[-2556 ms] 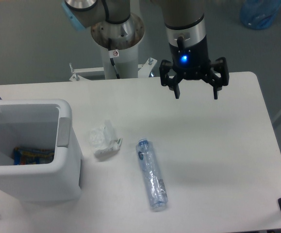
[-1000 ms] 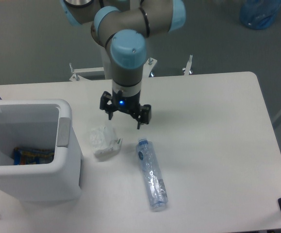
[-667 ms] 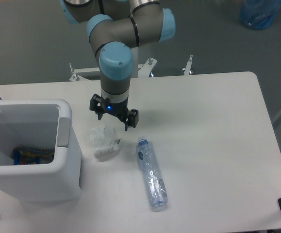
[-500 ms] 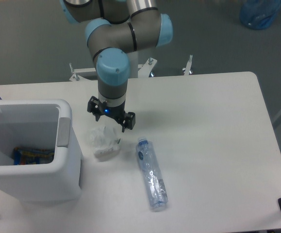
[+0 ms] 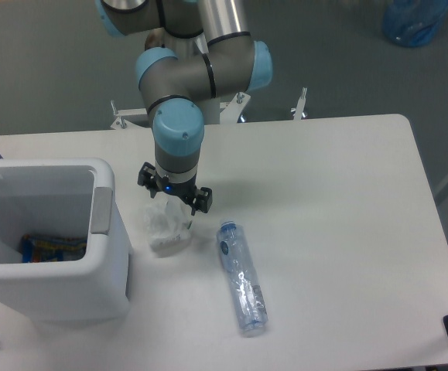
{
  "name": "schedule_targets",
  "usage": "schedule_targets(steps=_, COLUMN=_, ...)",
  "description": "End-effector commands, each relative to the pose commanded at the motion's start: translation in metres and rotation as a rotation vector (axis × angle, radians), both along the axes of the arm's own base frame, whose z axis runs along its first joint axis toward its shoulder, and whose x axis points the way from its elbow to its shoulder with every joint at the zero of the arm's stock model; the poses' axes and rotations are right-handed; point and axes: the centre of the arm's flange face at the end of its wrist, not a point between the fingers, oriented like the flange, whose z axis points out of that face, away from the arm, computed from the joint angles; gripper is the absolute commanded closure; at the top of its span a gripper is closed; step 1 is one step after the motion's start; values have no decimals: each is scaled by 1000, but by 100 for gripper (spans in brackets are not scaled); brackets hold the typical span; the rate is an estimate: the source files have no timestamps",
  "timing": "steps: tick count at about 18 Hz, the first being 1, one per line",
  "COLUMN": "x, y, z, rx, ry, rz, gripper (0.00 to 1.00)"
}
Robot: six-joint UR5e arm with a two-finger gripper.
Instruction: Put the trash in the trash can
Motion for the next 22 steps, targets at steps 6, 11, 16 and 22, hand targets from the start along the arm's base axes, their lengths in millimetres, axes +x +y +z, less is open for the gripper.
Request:
schedule_targets(steps=6, x=2, y=2, z=-10, rx=-18, ry=-10, rz=-7, gripper=0)
schedule_targets(steps=11, x=0, y=2, z=-15, rx=-34, ry=-5, rz=-8, gripper=7)
schedule_targets(steps=16, x=-5, y=3, z=-15, rx=-55, ry=23, rz=-10, gripper=45)
schedule_targets(steps=22, x=-14, y=5, z=-3, rx=-66, ry=66, rz=-4, gripper=99)
